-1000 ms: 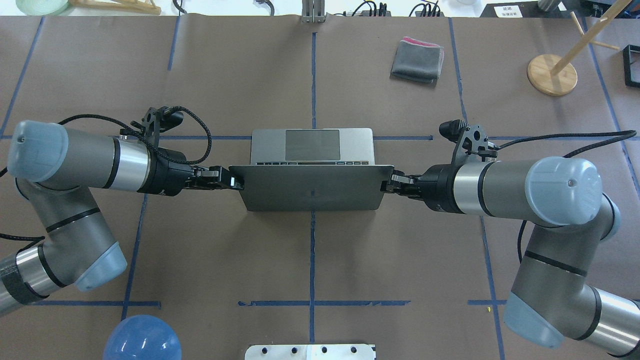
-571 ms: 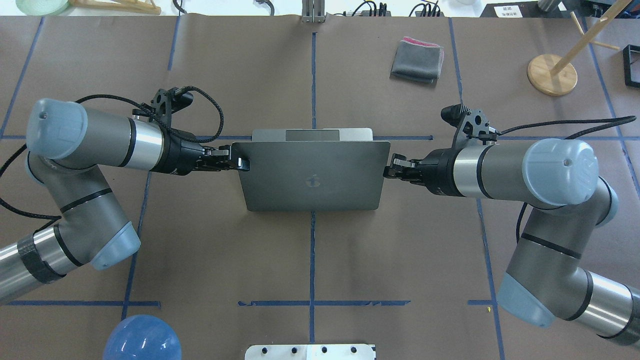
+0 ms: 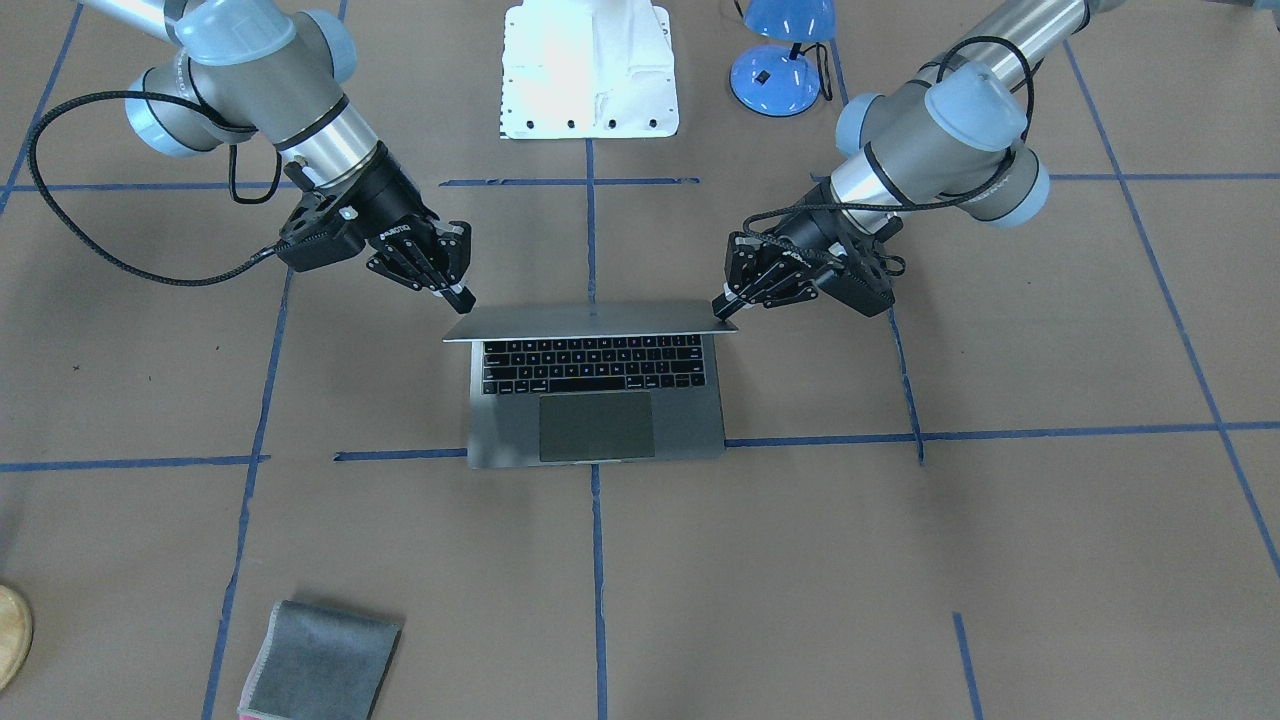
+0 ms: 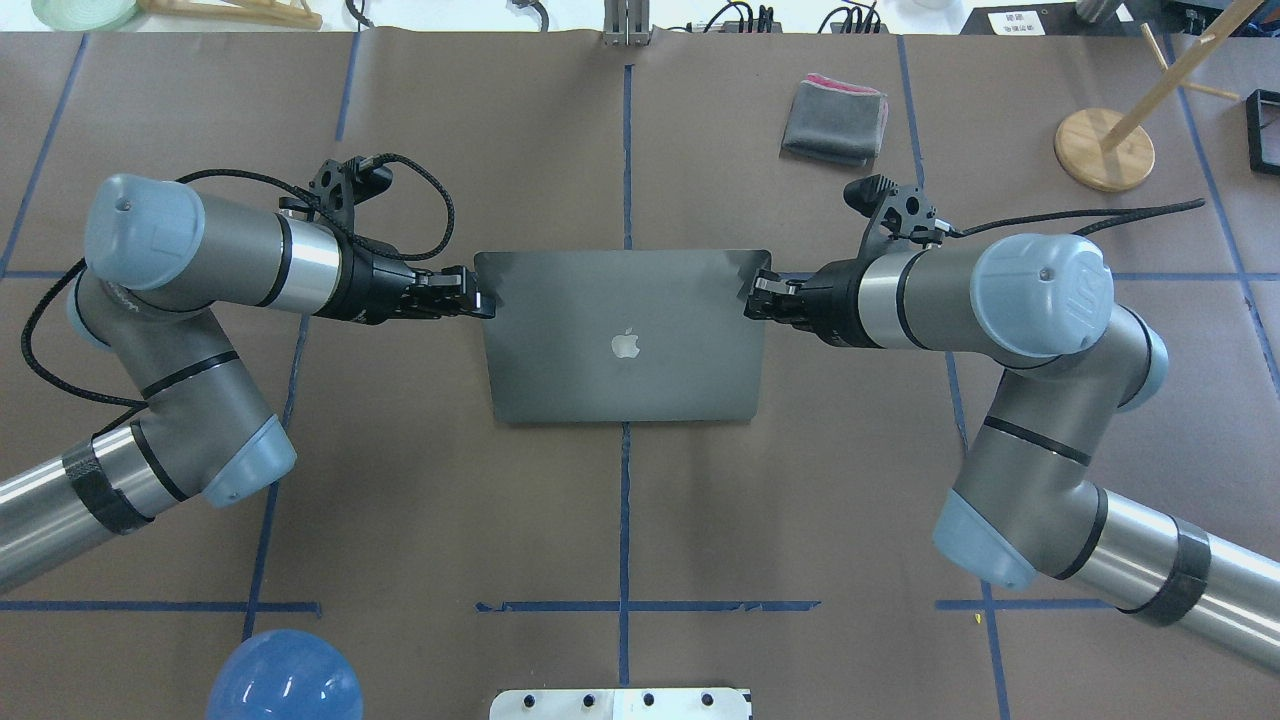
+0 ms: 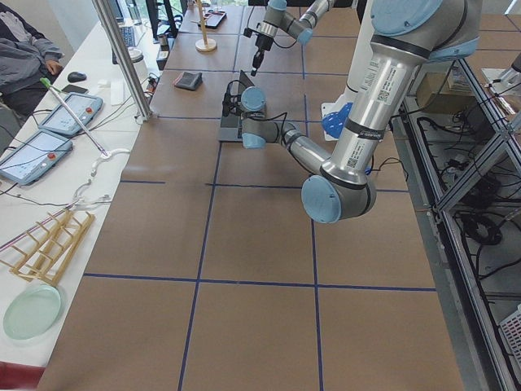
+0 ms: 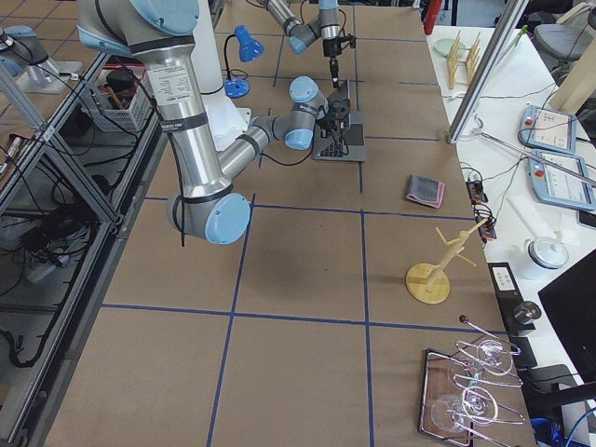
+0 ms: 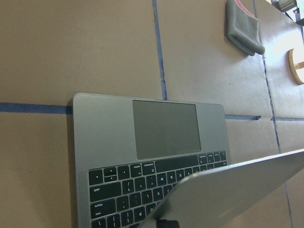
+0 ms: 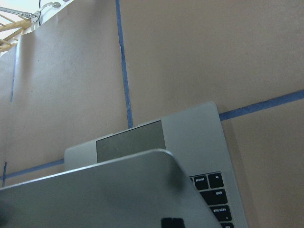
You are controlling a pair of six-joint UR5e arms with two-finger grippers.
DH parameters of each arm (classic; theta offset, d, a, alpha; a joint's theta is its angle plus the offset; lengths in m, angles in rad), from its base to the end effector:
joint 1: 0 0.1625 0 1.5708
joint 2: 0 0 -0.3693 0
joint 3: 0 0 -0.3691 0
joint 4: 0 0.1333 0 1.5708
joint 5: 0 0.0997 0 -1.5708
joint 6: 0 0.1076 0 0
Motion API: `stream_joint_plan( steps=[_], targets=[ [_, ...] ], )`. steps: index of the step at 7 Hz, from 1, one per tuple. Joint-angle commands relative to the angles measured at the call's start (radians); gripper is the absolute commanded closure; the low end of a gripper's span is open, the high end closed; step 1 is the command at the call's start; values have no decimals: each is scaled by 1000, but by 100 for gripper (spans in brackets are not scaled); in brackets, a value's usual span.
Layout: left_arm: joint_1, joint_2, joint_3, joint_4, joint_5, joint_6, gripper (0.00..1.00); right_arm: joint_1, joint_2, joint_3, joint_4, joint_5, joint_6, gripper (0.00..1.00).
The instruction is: Close laptop
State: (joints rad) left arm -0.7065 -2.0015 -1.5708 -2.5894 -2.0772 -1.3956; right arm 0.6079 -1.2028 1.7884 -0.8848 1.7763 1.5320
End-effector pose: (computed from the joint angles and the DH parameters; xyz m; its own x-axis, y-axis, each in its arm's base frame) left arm 0.4000 -0.4480 0.2564 0.1259 0.0930 -0.9877 0.1823 0.9765 0.1151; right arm -0.4047 -0.4172 0.2389 0.2573 0.1327 0.9572 -0.3894 0.9208 -0.0230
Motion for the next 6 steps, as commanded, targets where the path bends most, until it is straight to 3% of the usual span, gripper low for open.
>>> stream_joint_plan(
  steps=[1,4,6],
  targets=[
    [-1,-25,43,0,3,3,100,13,77,-113,1,0,-6,99],
    [1,-66,124,0,20,12,100,26,88,-179,1,-2,-33,99],
    [4,-126,245,0,60,41,100,27,140,-277,3,-3,-56,99]
  ],
)
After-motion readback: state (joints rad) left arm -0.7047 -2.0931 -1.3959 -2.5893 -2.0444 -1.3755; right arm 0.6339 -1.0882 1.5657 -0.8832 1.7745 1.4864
